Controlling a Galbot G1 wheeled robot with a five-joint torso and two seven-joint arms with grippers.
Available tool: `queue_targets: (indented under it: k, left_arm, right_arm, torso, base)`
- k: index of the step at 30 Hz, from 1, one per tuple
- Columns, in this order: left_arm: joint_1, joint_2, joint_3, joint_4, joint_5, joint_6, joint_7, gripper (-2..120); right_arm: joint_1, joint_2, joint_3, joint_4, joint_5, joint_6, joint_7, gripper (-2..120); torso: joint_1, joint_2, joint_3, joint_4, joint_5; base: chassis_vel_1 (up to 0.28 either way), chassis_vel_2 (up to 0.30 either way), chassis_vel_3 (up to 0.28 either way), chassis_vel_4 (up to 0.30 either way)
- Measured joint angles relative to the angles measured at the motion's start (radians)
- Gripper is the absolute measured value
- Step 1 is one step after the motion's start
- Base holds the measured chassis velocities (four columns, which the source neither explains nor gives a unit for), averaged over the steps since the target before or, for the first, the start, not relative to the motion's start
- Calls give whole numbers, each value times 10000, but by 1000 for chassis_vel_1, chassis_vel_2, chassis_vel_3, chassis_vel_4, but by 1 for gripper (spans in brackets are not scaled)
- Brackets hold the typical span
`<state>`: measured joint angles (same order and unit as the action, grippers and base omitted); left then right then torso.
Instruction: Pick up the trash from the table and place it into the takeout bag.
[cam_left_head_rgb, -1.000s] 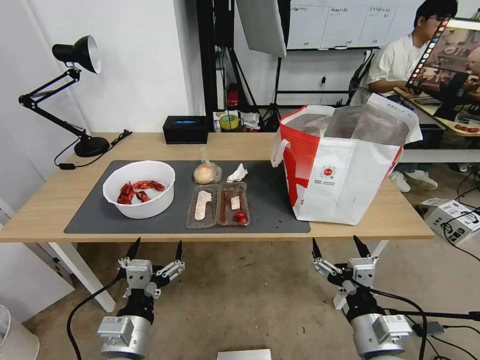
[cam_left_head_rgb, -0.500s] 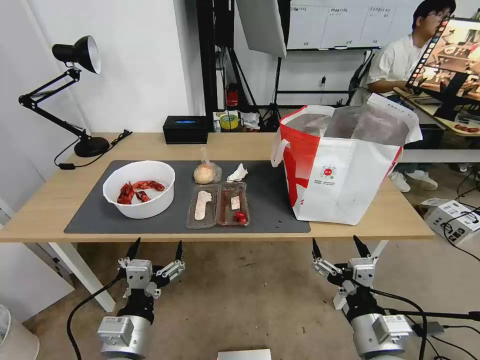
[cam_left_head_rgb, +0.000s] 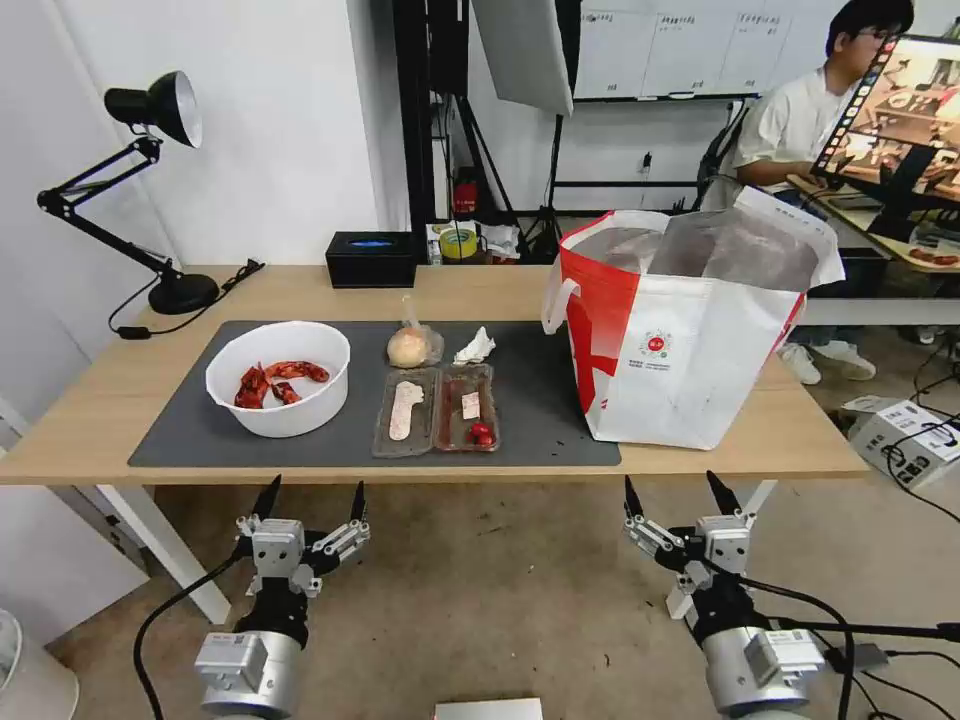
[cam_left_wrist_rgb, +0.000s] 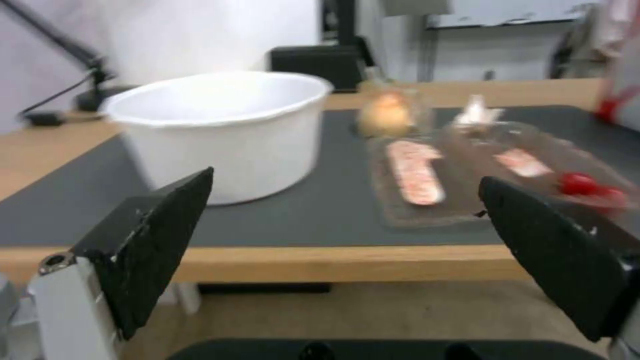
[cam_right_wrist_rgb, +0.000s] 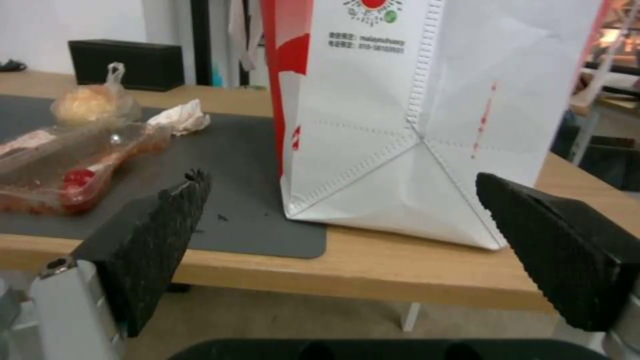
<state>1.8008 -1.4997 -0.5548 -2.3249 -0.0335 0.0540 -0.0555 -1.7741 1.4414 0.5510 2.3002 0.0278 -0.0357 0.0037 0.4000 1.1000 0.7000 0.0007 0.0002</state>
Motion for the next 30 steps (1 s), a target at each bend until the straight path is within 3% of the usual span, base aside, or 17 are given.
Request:
queue_targets:
  k: [4, 7, 8, 11, 18, 30]
  left_arm:
    - [7, 6, 3, -156, -253, 407, -347, 100]
    - [36, 32, -53, -615, -912, 1479, -1330, 100]
    - [36, 32, -53, -615, -912, 1479, -1330, 100]
    - [69, 114, -139, -971, -1439, 2311, -2125, 100]
    - [81, 155, -149, -986, -1483, 2388, -2204, 100]
    - [88, 119, -56, -1011, -1496, 2324, -2120, 100]
  right_arm:
    - [139, -343, -10, 3, 225, -250, 29, 100]
    - [621, -1268, -5, 18, 871, -1001, 147, 100]
    - [621, -1268, -5, 18, 871, -1001, 147, 100]
    - [1176, -2345, 11, 51, 1629, -1873, 285, 100]
    - [1900, -3801, -2, 90, 2818, -3078, 435, 100]
    - [1916, -3712, -96, 40, 2923, -3151, 442, 100]
  torso:
    - [1, 0, 1, -11, -6]
    - [0, 0, 0, -6, -3]
    - [0, 0, 0, -6, -3]
    - [0, 0, 0, -7, 1]
    - [1, -1, 1, -5, -1]
    - [0, -1, 1, -8, -2]
  base:
    - [0, 0, 0, 0]
    - [0, 0, 0, 0]
    - [0, 0, 0, 0]
    - [0, 0, 0, 0]
    - [0, 0, 0, 0]
    - [0, 0, 0, 0]
